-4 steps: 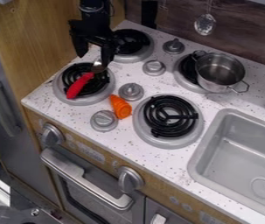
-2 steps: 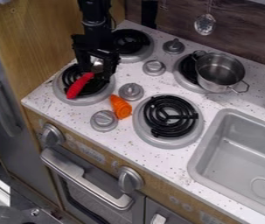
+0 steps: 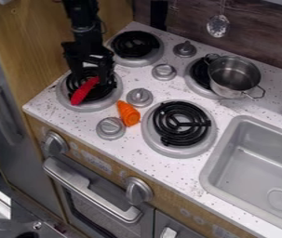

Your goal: Moved the red spoon to the bottom right burner

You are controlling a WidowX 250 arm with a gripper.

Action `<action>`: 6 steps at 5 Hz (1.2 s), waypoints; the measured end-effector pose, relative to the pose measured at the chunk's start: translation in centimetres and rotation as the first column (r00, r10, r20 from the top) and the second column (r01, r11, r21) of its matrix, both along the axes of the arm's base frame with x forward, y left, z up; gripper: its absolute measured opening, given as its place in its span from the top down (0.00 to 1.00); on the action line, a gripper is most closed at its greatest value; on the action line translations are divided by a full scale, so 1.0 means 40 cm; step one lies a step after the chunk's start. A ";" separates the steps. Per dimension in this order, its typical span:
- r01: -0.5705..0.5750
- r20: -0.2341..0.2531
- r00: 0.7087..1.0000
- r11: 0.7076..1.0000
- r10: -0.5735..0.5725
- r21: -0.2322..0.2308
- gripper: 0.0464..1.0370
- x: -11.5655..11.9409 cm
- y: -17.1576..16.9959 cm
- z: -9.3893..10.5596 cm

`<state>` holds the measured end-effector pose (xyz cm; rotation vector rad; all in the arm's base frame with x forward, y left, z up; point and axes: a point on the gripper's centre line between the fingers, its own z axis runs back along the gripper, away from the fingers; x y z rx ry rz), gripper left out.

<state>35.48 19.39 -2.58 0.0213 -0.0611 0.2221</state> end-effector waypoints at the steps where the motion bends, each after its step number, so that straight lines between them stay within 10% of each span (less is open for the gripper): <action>1: -0.038 -0.019 0.999 0.999 0.038 -0.010 0.07 -0.007 0.047 -0.035; 4: -0.024 -0.055 0.998 1.000 0.023 -0.012 0.68 -0.017 0.055 -0.071; 6: 0.031 -0.004 1.000 0.999 -0.031 0.016 0.69 -0.013 -0.008 0.004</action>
